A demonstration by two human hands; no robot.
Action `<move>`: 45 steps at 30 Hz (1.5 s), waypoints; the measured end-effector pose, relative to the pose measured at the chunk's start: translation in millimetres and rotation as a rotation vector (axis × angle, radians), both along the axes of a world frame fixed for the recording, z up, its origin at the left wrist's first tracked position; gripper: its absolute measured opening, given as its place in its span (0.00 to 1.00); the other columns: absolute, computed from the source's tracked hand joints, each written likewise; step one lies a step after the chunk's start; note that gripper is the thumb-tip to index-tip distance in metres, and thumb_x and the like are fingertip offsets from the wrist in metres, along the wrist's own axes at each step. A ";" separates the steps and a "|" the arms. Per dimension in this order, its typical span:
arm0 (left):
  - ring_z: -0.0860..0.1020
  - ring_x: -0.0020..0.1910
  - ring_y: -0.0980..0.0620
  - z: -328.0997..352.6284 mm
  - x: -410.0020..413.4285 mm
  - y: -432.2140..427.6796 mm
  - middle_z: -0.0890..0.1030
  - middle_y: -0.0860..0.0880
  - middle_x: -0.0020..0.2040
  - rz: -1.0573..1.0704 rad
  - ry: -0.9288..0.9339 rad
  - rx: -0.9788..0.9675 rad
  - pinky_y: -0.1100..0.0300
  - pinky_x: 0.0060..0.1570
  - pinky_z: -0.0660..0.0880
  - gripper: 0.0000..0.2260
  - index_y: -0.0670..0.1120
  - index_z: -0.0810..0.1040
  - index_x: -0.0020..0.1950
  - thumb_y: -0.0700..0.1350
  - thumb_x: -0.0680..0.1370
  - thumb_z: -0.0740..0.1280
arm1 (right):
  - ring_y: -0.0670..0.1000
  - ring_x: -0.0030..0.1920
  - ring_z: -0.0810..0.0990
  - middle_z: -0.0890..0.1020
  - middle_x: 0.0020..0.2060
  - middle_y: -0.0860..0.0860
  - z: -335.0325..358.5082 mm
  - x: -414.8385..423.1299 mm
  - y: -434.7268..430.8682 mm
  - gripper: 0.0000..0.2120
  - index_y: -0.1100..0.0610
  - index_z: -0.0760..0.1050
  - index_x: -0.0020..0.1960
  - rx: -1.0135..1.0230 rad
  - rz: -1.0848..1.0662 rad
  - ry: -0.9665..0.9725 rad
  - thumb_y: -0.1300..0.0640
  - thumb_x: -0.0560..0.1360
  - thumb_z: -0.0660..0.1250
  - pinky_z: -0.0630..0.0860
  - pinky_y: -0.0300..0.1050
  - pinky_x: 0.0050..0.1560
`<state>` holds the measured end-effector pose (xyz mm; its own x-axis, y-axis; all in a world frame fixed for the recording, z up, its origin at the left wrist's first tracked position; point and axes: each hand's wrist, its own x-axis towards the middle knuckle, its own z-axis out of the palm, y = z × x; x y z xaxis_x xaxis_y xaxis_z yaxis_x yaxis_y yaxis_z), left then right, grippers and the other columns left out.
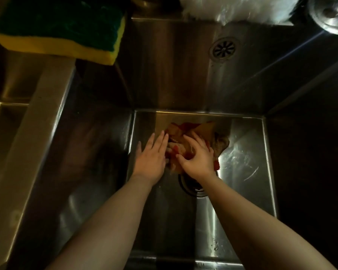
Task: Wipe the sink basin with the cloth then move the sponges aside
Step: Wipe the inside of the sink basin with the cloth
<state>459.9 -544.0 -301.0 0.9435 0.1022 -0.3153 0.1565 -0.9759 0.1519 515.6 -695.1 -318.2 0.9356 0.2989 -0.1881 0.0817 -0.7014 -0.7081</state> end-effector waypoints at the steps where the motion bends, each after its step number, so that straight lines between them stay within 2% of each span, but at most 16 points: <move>1: 0.41 0.76 0.50 1.1 0.7 -5.1 0.41 0.53 0.78 -0.014 0.002 0.000 0.42 0.71 0.44 0.30 0.52 0.36 0.75 0.51 0.81 0.53 | 0.48 0.73 0.58 0.64 0.72 0.45 2.3 -1.3 -8.6 0.29 0.43 0.67 0.68 0.033 -0.033 -0.027 0.44 0.69 0.70 0.57 0.54 0.72; 3: 0.41 0.76 0.50 2.9 3.0 -19.9 0.41 0.53 0.78 -0.054 -0.004 -0.010 0.42 0.71 0.42 0.30 0.52 0.38 0.76 0.51 0.80 0.53 | 0.47 0.74 0.56 0.63 0.73 0.46 3.8 -5.2 -26.9 0.29 0.45 0.66 0.69 -0.006 -0.079 -0.099 0.42 0.71 0.69 0.57 0.49 0.71; 6: 0.43 0.76 0.50 4.8 10.1 -45.9 0.44 0.53 0.78 -0.110 -0.019 -0.058 0.41 0.71 0.41 0.29 0.56 0.41 0.76 0.51 0.79 0.53 | 0.50 0.75 0.52 0.59 0.75 0.49 -1.2 -9.3 -56.2 0.27 0.50 0.61 0.73 -0.203 -0.114 -0.152 0.45 0.77 0.61 0.52 0.52 0.73; 9: 0.42 0.76 0.47 5.5 22.7 -71.4 0.44 0.53 0.78 -0.187 -0.026 -0.058 0.31 0.65 0.36 0.26 0.63 0.43 0.75 0.54 0.80 0.52 | 0.51 0.76 0.46 0.52 0.77 0.51 -8.9 -10.6 -82.6 0.27 0.53 0.52 0.76 -0.390 -0.133 -0.042 0.47 0.80 0.53 0.47 0.56 0.74; 13: 0.38 0.75 0.42 2.3 35.7 -96.6 0.43 0.53 0.78 -0.240 0.068 0.018 0.24 0.60 0.36 0.25 0.63 0.45 0.75 0.56 0.80 0.53 | 0.51 0.76 0.39 0.43 0.77 0.51 -19.2 -11.6 -95.2 0.26 0.52 0.46 0.77 -0.498 -0.022 0.069 0.46 0.81 0.45 0.41 0.60 0.73; 17: 0.37 0.75 0.41 -3.3 37.7 -95.1 0.42 0.50 0.78 -0.177 0.158 0.032 0.23 0.59 0.37 0.29 0.66 0.43 0.74 0.62 0.78 0.56 | 0.50 0.74 0.35 0.39 0.76 0.52 -26.3 -14.6 -95.9 0.27 0.52 0.41 0.76 -0.504 0.018 0.056 0.49 0.81 0.47 0.37 0.59 0.72; 20: 0.41 0.75 0.41 -4.3 36.6 -91.4 0.45 0.49 0.77 -0.202 0.165 0.052 0.23 0.61 0.42 0.31 0.66 0.43 0.73 0.59 0.78 0.59 | 0.46 0.71 0.30 0.37 0.76 0.51 -28.3 -16.8 -99.9 0.29 0.50 0.40 0.76 -0.513 0.038 0.028 0.49 0.80 0.49 0.34 0.56 0.71; 23: 0.45 0.74 0.41 -3.0 36.6 -91.3 0.47 0.49 0.77 -0.201 0.158 0.053 0.24 0.61 0.48 0.32 0.66 0.44 0.73 0.52 0.78 0.61 | 0.45 0.70 0.30 0.38 0.76 0.50 -27.2 -16.9 -100.2 0.28 0.50 0.40 0.76 -0.522 0.037 0.024 0.48 0.81 0.49 0.35 0.56 0.70; 26: 0.46 0.74 0.42 -2.7 36.3 -89.2 0.46 0.49 0.77 -0.210 0.156 0.056 0.26 0.62 0.51 0.35 0.66 0.43 0.73 0.49 0.77 0.64 | 0.47 0.73 0.33 0.39 0.76 0.51 -25.6 -16.9 -96.5 0.29 0.50 0.41 0.76 -0.528 0.022 0.034 0.46 0.80 0.48 0.36 0.57 0.71; 30: 0.46 0.74 0.42 -0.7 36.7 -81.8 0.46 0.49 0.77 -0.251 0.164 0.044 0.28 0.62 0.54 0.36 0.67 0.43 0.73 0.49 0.77 0.65 | 0.51 0.75 0.38 0.42 0.77 0.49 -24.4 -15.3 -90.8 0.30 0.51 0.40 0.76 -0.526 -0.002 0.053 0.45 0.80 0.48 0.40 0.60 0.72; 34: 0.48 0.74 0.43 -0.2 40.5 -77.5 0.47 0.50 0.77 -0.266 0.162 0.039 0.30 0.62 0.56 0.34 0.68 0.44 0.72 0.49 0.78 0.63 | 0.51 0.76 0.40 0.44 0.77 0.47 -22.1 -1.2 -79.8 0.28 0.52 0.43 0.76 -0.496 0.005 0.077 0.48 0.80 0.50 0.42 0.63 0.72; 45: 0.49 0.73 0.42 -4.4 46.9 -67.3 0.50 0.50 0.76 -0.268 0.102 0.010 0.29 0.61 0.57 0.30 0.69 0.45 0.72 0.51 0.79 0.60 | 0.50 0.76 0.40 0.44 0.77 0.48 -19.1 5.3 -71.2 0.28 0.51 0.42 0.76 -0.501 -0.027 0.088 0.48 0.81 0.49 0.42 0.61 0.72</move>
<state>506.9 -611.2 -305.5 0.9006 -0.1432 -0.4105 -0.0937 -0.9859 0.1385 520.9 -766.3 -337.3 0.9161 0.1277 -0.3802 0.0142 -0.9577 -0.2874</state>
